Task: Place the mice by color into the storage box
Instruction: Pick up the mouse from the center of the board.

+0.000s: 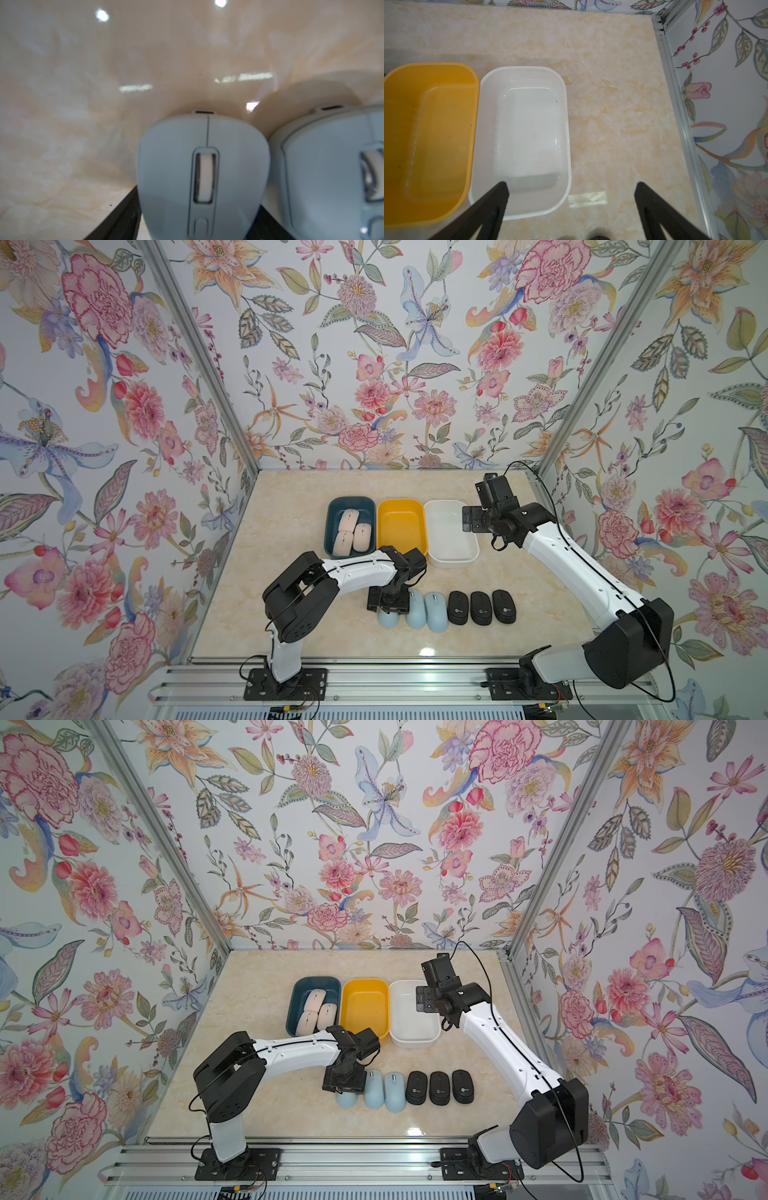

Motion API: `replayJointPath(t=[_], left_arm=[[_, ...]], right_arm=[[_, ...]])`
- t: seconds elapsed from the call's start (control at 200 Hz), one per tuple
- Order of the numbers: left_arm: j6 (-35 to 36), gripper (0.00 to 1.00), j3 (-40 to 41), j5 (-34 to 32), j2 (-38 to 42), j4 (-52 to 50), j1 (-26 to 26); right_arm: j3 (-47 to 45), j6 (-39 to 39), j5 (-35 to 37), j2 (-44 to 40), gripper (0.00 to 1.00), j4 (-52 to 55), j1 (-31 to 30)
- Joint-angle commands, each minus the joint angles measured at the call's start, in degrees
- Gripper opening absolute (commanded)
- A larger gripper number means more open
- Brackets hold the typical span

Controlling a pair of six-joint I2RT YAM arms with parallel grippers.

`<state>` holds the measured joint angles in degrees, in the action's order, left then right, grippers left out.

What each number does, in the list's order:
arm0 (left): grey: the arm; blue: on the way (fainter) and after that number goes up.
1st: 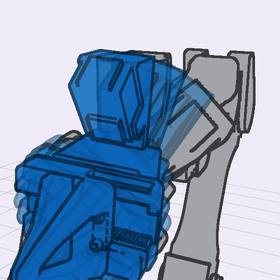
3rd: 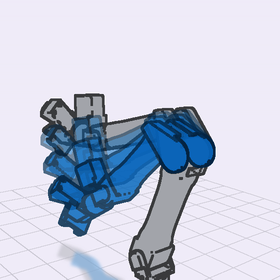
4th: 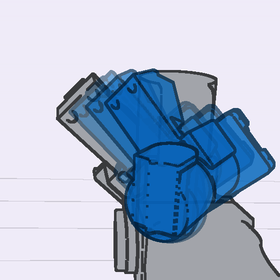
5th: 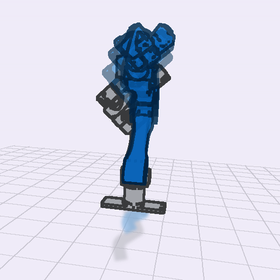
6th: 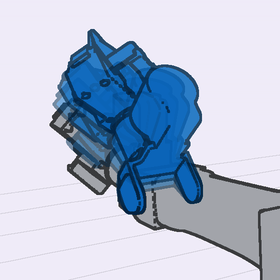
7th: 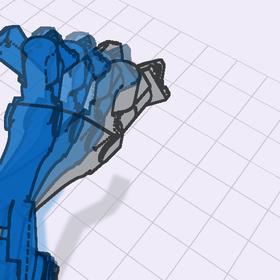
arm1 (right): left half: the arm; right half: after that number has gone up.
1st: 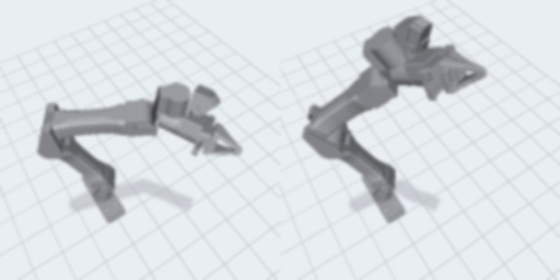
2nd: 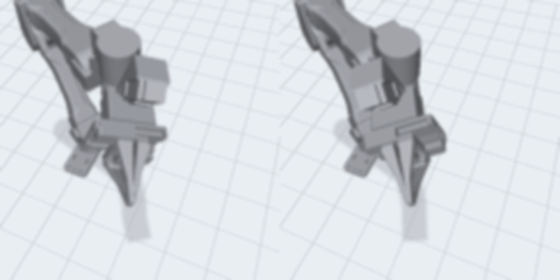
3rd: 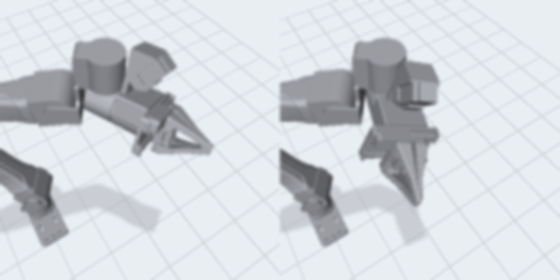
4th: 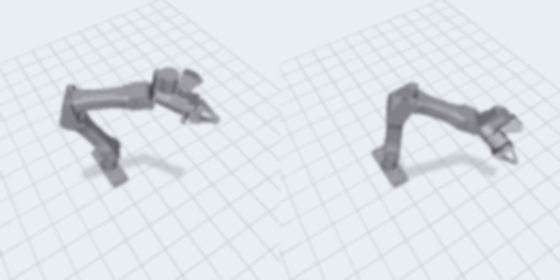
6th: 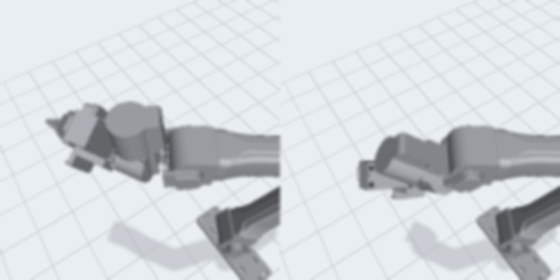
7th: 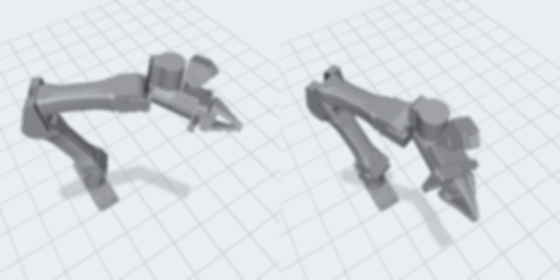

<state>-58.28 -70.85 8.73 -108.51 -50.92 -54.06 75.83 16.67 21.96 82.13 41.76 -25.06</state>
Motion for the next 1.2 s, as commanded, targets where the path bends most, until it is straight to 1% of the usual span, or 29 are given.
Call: replayJointPath(t=[0.0,0.24,0.385,0.475,0.69,0.845,1.07,1.195], left_arm=[[1.0,0.71,-1.4,-1.3,-1.4,-1.5,0.1],[1.8,0.71,-1.2,-0.4,-2.6,-0.7,0.3],[1.9,0.61,-0.6,0.0,-2.3,-0.6,0.4],[2.0,0.58,0.0,0.2,-1.5,-0.7,0.3],[1.8,0.56,-0.2,0.1,1.5,-2.3,0.7],[2.2,0.56,-1.7,-0.9,4.1,-5.4,1.1],[2.2,0.54,-2.9,-0.9,7.1,-7.1,2.1],[2.3,0.54,-5.1,-1.1,8.2,-8.6,2.8]], right_arm=[[2.0,-0.7,1.0,1.0,0.99,0.3,-0.4],[2.5,-0.7,1.0,1.7,0.98,0.4,-0.3],[2.9,-0.5,0.9,2.0,0.98,0.5,-0.4],[2.9,-0.6,1.0,2.0,0.98,0.5,-0.4],[2.8,-0.4,1.0,2.1,0.98,0.2,-0.3],[3.0,-0.4,0.8,2.2,0.98,-0.2,-0.3],[2.7,0.0,0.7,2.0,0.98,-0.6,-0.3],[2.3,-0.1,0.9,1.6,0.98,-0.5,-0.3]])
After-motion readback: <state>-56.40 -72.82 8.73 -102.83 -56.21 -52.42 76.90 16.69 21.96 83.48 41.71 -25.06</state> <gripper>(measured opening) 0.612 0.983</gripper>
